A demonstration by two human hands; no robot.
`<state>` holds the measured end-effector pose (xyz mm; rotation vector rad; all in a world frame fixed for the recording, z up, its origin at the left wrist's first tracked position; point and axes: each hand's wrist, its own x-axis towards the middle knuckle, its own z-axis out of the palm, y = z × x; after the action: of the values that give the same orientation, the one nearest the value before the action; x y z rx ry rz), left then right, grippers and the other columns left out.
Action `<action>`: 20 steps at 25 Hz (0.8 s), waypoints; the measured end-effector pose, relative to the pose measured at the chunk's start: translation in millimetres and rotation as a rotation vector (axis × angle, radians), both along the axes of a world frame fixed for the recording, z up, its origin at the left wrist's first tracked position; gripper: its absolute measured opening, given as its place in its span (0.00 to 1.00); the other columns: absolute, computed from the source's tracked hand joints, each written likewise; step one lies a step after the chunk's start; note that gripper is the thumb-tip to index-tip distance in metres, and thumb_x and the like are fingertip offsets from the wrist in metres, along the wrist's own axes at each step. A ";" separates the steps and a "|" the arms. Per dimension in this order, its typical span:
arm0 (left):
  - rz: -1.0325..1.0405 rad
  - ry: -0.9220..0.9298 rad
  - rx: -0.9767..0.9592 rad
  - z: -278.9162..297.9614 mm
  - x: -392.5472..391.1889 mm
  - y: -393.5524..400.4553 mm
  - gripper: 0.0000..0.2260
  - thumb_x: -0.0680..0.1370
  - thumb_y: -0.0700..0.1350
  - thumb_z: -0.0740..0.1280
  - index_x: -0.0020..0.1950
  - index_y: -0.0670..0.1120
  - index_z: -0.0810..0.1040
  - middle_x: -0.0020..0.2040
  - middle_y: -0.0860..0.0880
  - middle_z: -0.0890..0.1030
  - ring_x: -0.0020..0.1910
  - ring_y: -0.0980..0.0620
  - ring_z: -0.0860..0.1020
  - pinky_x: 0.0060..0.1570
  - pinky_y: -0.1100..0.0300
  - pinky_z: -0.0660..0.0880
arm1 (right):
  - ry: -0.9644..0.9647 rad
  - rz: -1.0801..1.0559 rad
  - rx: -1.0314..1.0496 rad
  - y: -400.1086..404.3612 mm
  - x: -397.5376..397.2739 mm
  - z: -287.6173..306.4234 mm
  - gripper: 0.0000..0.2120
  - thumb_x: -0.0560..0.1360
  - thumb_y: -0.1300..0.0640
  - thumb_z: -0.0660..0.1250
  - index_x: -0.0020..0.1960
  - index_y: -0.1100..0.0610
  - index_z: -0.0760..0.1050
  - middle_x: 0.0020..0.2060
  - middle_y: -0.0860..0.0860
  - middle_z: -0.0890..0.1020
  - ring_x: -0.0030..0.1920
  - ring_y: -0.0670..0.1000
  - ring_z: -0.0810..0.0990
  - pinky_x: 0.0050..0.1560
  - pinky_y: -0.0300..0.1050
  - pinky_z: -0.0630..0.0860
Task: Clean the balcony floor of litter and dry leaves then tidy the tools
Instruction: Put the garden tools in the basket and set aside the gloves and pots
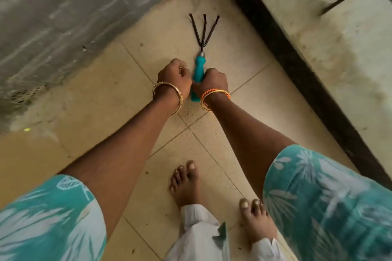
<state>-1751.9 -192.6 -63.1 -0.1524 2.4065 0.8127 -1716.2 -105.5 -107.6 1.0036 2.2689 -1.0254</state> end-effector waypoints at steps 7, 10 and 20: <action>0.203 -0.307 0.079 51.8 -8.3 19.1 0.19 0.78 0.54 0.65 0.61 0.42 0.75 0.54 0.46 0.78 0.53 0.48 0.76 0.46 0.57 0.71 | -0.030 0.051 -0.039 5.3 43.7 73.8 0.18 0.73 0.49 0.69 0.57 0.59 0.75 0.47 0.54 0.80 0.43 0.48 0.78 0.44 0.40 0.76; 0.364 -0.469 0.221 113.6 5.3 25.2 0.17 0.75 0.55 0.69 0.55 0.43 0.77 0.48 0.48 0.80 0.48 0.52 0.77 0.41 0.59 0.73 | -0.030 0.113 -0.018 5.0 78.3 146.0 0.16 0.73 0.48 0.68 0.55 0.57 0.75 0.44 0.52 0.79 0.43 0.48 0.77 0.46 0.43 0.77; 0.490 -0.648 0.439 309.7 101.2 10.0 0.05 0.79 0.46 0.65 0.43 0.48 0.74 0.44 0.48 0.82 0.43 0.53 0.82 0.45 0.59 0.74 | -0.058 0.149 0.130 18.5 203.7 341.7 0.17 0.74 0.49 0.65 0.61 0.55 0.72 0.52 0.53 0.76 0.51 0.54 0.75 0.46 0.46 0.73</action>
<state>-1650.7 -182.6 246.6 -0.7259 1.5549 1.2565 -1512.5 -87.0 234.1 0.8873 2.3470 -0.7855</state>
